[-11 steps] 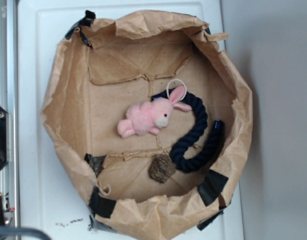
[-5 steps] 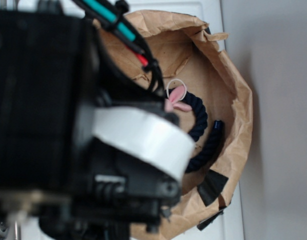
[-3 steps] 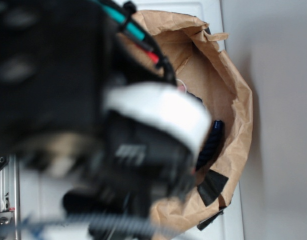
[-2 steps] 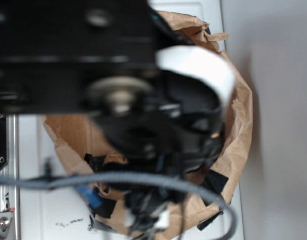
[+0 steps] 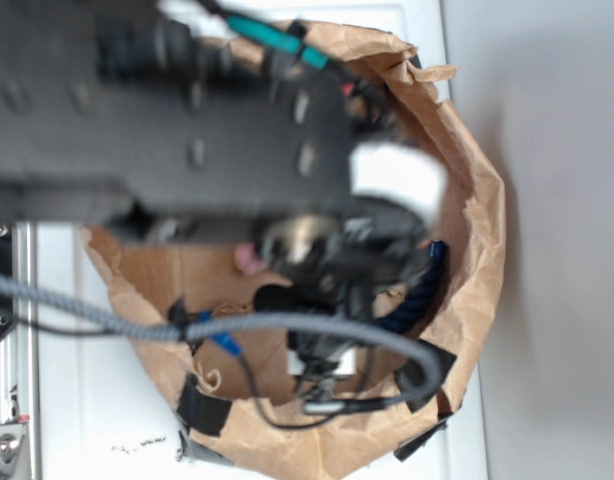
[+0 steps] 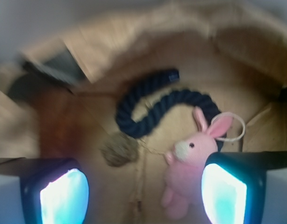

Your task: Grab the rock.

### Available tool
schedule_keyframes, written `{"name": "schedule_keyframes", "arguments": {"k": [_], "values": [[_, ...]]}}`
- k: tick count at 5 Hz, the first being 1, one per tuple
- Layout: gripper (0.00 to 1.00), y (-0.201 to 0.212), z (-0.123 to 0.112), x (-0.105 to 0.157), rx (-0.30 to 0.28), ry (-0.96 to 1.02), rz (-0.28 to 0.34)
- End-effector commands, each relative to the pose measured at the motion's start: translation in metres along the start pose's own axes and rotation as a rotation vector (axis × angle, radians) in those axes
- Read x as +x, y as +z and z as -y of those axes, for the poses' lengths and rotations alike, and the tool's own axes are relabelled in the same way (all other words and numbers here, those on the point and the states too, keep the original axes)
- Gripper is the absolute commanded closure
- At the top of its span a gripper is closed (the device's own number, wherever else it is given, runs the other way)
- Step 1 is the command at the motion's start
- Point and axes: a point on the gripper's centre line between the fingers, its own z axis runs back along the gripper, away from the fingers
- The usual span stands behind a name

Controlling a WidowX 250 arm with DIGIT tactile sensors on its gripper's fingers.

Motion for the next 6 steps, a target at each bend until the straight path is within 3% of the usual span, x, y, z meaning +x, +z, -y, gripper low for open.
{"name": "schedule_keyframes", "arguments": {"k": [1,2,4,5,6], "values": [[0.00,-0.025,0.002,-0.011,0.122,-0.047,0.032],[0.00,-0.036,0.014,-0.010,0.134,-0.021,0.024],[0.00,-0.061,0.043,-0.002,0.096,0.038,-0.120],[0.00,-0.064,0.051,0.003,0.070,0.076,-0.148],[0.00,-0.067,0.053,0.013,0.084,0.123,-0.117]]}}
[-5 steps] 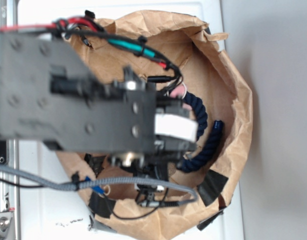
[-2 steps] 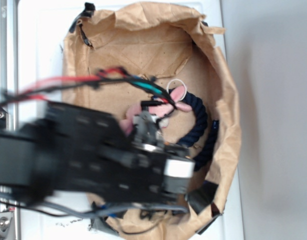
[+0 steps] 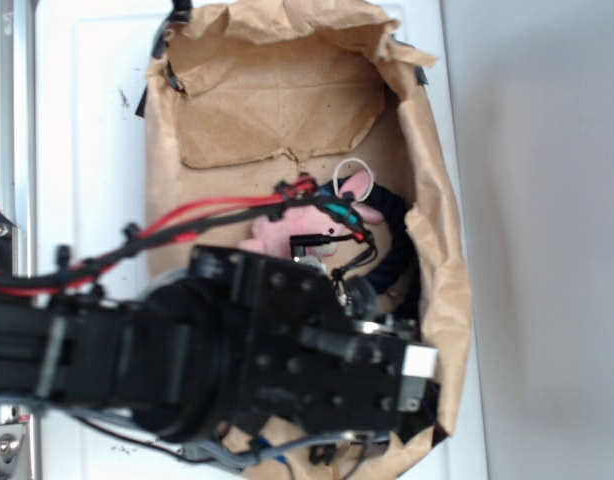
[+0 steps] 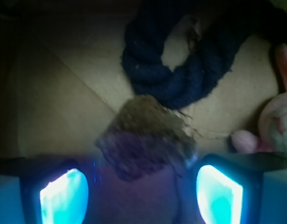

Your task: Grab the rock.

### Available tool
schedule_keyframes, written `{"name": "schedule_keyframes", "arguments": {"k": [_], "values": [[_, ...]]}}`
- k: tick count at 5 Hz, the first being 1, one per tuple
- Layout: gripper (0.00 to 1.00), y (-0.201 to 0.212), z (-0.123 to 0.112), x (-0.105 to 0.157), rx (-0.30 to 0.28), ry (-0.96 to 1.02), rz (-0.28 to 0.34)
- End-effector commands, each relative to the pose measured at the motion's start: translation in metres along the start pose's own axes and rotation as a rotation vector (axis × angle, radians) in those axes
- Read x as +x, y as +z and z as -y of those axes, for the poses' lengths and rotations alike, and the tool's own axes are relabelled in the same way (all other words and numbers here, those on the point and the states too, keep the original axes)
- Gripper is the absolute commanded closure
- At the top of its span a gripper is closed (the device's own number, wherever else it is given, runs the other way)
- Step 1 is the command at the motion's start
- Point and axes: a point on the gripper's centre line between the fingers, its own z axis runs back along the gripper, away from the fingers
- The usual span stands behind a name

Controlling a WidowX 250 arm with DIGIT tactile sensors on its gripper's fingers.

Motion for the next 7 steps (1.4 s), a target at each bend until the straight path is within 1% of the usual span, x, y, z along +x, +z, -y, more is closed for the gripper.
{"name": "schedule_keyframes", "arguments": {"k": [1,2,3,4,5,6,7], "values": [[0.00,0.023,0.010,0.033,-0.016,0.084,0.139],[0.00,0.020,0.008,0.043,-0.002,0.114,0.121],[1.00,0.015,0.008,0.038,0.026,0.108,0.138],[1.00,0.019,0.004,0.034,0.007,0.102,0.119],[1.00,0.032,0.001,0.032,-0.015,0.090,0.126],[1.00,0.066,-0.014,0.033,-0.072,0.126,0.130],[1.00,0.101,-0.045,0.033,-0.120,0.154,0.154]]}}
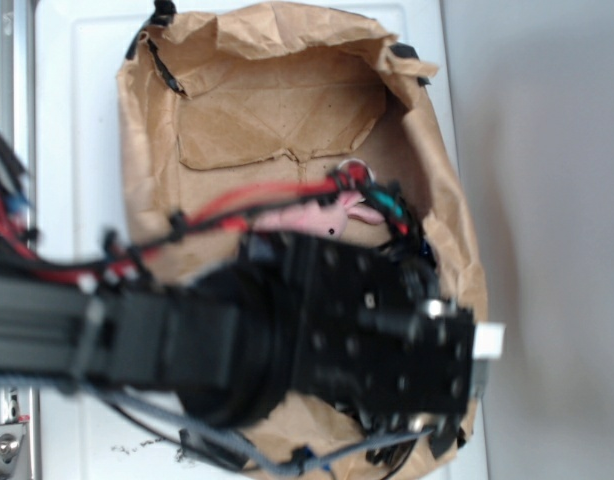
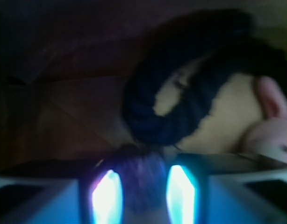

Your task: Grab the rock.

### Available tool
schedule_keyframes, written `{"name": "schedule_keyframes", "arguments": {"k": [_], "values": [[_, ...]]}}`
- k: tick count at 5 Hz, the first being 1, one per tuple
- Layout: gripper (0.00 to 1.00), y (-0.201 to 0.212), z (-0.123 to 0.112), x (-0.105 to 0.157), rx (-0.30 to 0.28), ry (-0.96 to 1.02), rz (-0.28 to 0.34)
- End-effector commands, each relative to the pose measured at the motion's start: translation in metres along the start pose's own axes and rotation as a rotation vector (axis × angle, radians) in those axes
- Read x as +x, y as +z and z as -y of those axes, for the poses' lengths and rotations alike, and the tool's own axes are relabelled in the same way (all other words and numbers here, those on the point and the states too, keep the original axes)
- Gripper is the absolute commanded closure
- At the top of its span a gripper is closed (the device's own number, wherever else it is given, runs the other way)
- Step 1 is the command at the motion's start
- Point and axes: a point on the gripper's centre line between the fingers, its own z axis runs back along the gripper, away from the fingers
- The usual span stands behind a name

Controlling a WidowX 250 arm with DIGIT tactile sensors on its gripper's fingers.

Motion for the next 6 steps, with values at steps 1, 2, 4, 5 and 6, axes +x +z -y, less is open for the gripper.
{"name": "schedule_keyframes", "arguments": {"k": [1,2,4,5,6], "values": [[1.00,0.094,-0.052,0.017,-0.141,0.043,0.123],[0.00,0.097,-0.063,0.011,-0.169,0.005,0.091],[0.00,0.048,-0.049,-0.017,-0.116,-0.114,0.074],[0.00,0.030,-0.042,-0.026,-0.090,-0.125,0.062],[0.00,0.009,-0.031,-0.033,-0.059,-0.119,0.068]]}}
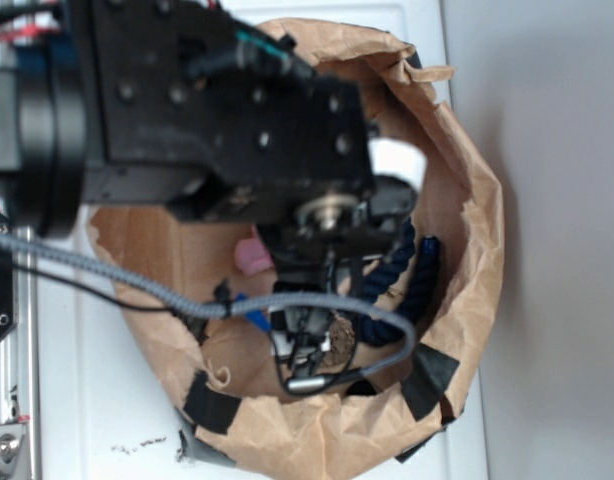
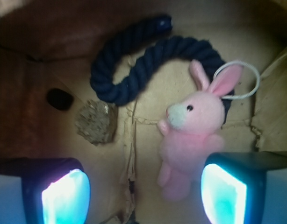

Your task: Grab the rock.

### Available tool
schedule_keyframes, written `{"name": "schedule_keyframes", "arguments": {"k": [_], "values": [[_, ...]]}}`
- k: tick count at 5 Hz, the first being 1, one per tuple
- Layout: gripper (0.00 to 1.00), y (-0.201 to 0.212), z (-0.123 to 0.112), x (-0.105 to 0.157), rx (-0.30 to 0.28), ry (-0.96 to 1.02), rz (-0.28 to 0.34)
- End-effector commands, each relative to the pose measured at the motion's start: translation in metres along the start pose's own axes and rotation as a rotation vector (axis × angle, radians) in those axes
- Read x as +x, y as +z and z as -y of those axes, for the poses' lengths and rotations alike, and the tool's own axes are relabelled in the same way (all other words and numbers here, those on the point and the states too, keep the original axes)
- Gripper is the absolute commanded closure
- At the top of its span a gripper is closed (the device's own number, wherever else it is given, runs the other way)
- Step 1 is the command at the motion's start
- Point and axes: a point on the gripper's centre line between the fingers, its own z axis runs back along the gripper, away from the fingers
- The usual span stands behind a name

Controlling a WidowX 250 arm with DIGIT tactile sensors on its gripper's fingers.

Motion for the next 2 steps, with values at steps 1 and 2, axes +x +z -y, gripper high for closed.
{"name": "schedule_keyframes", "arguments": {"k": [1,2], "values": [[0.00,-0.016,0.025,0.009,0.033,0.031,0.058],[0.00,-0.022,0.039,0.021,0.003,0.053,0.051]]}}
